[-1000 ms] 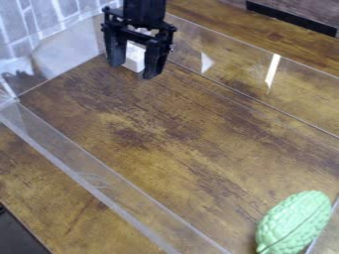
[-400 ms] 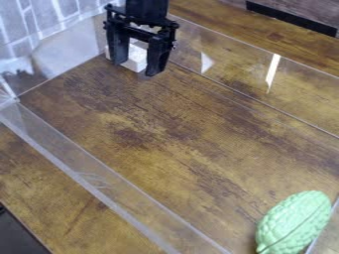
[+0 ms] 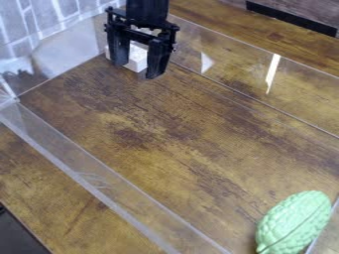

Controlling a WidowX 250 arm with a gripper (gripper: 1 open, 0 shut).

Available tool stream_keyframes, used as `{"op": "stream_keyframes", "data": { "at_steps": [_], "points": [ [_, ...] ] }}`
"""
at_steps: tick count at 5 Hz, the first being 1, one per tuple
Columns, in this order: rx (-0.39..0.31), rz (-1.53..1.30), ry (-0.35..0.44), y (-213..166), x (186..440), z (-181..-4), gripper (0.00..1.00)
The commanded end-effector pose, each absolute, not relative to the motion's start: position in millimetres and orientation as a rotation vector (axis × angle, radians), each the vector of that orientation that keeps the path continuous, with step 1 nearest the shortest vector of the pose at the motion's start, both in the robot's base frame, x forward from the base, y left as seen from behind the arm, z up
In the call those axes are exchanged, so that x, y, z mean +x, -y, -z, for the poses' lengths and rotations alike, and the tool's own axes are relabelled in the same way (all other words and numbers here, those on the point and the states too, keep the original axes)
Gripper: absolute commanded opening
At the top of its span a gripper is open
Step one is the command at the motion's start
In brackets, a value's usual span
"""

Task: Put the white object in the blue tray

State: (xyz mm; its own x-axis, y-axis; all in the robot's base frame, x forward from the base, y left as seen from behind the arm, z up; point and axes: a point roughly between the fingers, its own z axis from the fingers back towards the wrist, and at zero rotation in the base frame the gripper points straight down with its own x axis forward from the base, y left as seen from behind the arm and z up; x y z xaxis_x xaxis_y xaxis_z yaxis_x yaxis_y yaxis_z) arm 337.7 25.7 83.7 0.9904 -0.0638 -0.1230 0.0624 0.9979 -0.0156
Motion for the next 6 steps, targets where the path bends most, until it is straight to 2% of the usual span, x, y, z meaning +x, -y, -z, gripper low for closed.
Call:
{"op": "stream_keyframes", "data": {
  "at_steps": [1,3,5,6],
  "points": [
    [-0.008,0.054,-0.060,-31,347,-100.7,1.00],
    [-0.010,0.054,-0.060,-34,347,-100.7,1.00],
    [-0.030,0.060,-0.044,-26,358,-109.4,1.00],
    [-0.037,0.060,-0.044,-23,361,-108.3,1.00]
  ]
}}
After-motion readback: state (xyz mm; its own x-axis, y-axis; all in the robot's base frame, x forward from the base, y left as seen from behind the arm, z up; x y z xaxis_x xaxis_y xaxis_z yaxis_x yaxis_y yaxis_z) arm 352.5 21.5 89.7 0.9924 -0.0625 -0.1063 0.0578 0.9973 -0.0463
